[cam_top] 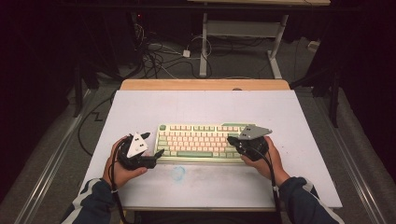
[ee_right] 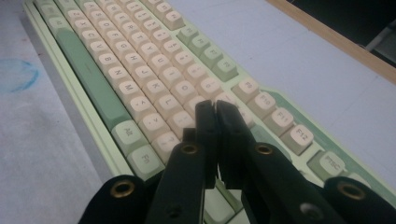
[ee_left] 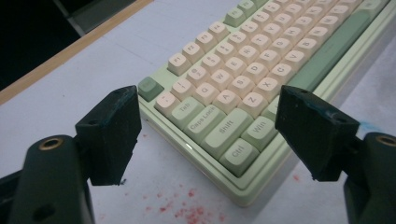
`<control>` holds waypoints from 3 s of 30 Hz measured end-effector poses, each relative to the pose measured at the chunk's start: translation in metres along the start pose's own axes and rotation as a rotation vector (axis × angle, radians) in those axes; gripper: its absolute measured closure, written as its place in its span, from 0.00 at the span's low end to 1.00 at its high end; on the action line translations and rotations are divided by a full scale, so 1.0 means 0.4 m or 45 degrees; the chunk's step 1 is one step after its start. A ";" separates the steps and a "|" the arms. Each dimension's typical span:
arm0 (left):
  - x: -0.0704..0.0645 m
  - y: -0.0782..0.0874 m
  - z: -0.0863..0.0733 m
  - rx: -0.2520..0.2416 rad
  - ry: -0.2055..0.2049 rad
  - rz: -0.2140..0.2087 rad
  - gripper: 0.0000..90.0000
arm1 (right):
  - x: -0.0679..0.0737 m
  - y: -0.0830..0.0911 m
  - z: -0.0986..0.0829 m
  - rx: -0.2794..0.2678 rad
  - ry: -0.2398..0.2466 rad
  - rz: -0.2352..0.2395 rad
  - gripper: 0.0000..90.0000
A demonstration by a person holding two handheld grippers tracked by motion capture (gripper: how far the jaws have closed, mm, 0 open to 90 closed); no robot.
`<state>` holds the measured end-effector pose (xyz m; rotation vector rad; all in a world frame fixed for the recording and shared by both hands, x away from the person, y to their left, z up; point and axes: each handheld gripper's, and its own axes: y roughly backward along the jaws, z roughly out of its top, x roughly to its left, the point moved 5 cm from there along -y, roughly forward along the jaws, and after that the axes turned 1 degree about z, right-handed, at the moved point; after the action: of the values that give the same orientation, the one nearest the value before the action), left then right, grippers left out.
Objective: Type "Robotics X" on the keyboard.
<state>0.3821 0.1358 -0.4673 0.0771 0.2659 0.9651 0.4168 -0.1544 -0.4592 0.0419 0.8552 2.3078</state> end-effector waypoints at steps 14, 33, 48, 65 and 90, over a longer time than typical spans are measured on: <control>-0.014 0.050 -0.049 0.062 0.007 0.002 0.25 | 0.029 -0.099 0.062 0.032 0.035 0.019 0.98; -0.022 0.039 -0.065 0.108 -0.004 -0.016 0.25 | 0.040 -0.171 0.053 0.151 0.077 0.023 1.00; -0.020 0.038 -0.067 0.114 -0.015 -0.012 0.25 | 0.026 -0.107 0.075 0.010 0.017 0.034 0.94; -0.021 0.038 -0.068 0.129 -0.017 0.003 0.25 | 0.026 -0.002 0.085 -0.184 0.017 -0.059 0.50; -0.024 0.040 -0.056 0.140 -0.014 0.017 0.43 | 0.033 0.134 -0.049 -0.235 0.007 -0.242 0.29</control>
<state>0.3582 0.1357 -0.4843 0.1851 0.3084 0.9628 0.3707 -0.1879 -0.4454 -0.1213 0.6174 2.1980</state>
